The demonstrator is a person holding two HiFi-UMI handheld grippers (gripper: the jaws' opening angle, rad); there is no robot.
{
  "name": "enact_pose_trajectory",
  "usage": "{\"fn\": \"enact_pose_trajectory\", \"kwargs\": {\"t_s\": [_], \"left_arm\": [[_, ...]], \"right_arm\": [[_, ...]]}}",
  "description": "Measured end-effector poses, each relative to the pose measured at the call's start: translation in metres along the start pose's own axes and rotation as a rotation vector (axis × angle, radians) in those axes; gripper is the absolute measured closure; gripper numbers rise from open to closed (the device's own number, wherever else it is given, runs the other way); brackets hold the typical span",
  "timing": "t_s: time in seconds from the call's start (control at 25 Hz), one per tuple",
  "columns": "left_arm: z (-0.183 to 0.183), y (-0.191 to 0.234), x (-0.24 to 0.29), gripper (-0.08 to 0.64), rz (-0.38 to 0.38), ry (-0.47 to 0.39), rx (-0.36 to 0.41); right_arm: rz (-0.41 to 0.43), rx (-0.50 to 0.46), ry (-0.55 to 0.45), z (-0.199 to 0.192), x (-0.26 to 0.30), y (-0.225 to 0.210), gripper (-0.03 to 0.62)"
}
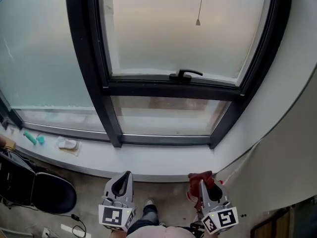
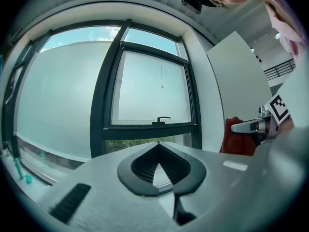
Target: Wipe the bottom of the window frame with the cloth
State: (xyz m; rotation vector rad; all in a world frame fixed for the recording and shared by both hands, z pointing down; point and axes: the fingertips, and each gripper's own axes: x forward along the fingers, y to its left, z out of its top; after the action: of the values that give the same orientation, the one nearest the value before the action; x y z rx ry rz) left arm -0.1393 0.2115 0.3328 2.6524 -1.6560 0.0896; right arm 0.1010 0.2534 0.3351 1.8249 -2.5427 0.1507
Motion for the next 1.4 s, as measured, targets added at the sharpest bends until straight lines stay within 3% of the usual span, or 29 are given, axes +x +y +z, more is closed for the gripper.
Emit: {"fn": "enact_pose_trajectory", "kwargs": {"t_s": [0.2, 0.44, 0.8, 1.04, 1.4], "left_arm": [[0.035, 0.04, 0.059, 0.56, -0.016, -0.062, 0.044], [0.026, 0.067, 0.093, 0.56, -0.039, -0.018, 0.022], [0.033, 0.108, 0.141, 0.56, 0.051, -0.046, 0.0], [0.051, 0.111, 0.181, 0.56, 0.09, -0.092, 0.038], [0.053, 0.136, 0.215, 0.56, 0.08, -0.107, -0.012]], "right_arm": [[-0.05, -0.043, -0.042, 0.031, 0.053, -0.007, 0.535], [-0.059, 0.051, 0.005, 0.01, 0.103, -0.007, 0.537], [0.039, 0.039, -0.004, 0.024, 0.186, -0.017, 0.537], [0.121, -0.001, -0.027, 0.044, 0.237, -0.034, 0.537], [0.206, -0.032, -0.107, 0.078, 0.318, -0.014, 0.537]]}}
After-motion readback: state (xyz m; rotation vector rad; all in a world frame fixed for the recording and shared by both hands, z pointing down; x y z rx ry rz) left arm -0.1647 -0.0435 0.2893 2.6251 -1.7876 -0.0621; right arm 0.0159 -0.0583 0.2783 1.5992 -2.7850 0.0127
